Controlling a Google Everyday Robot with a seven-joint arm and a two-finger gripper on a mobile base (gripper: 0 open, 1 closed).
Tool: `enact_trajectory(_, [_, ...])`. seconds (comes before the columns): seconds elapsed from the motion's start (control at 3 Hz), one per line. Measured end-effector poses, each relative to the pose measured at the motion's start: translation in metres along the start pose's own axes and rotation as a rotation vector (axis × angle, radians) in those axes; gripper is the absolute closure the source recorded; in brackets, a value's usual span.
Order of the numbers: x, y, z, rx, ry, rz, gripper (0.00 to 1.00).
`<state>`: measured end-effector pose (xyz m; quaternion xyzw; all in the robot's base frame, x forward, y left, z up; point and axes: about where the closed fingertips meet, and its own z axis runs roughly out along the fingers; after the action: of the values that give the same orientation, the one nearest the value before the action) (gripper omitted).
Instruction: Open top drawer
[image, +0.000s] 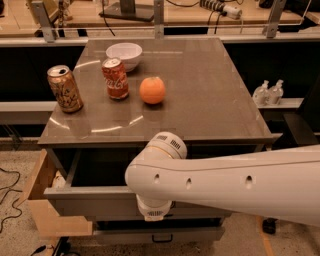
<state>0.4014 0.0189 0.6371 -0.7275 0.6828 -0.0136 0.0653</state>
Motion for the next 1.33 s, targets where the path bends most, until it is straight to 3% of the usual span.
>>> enact_trajectory(0.33, [0.000,0.001,0.000,0.000,0.000,0.000,1.00])
enact_trajectory(0.67, [0.000,0.001,0.000,0.000,0.000,0.000,1.00])
enact_trajectory(1.0, [0.002,0.015,-0.002,0.023,-0.007,0.030,1.00])
enact_trajectory(1.33, [0.009,0.053,-0.007,0.066,-0.016,0.109,1.00])
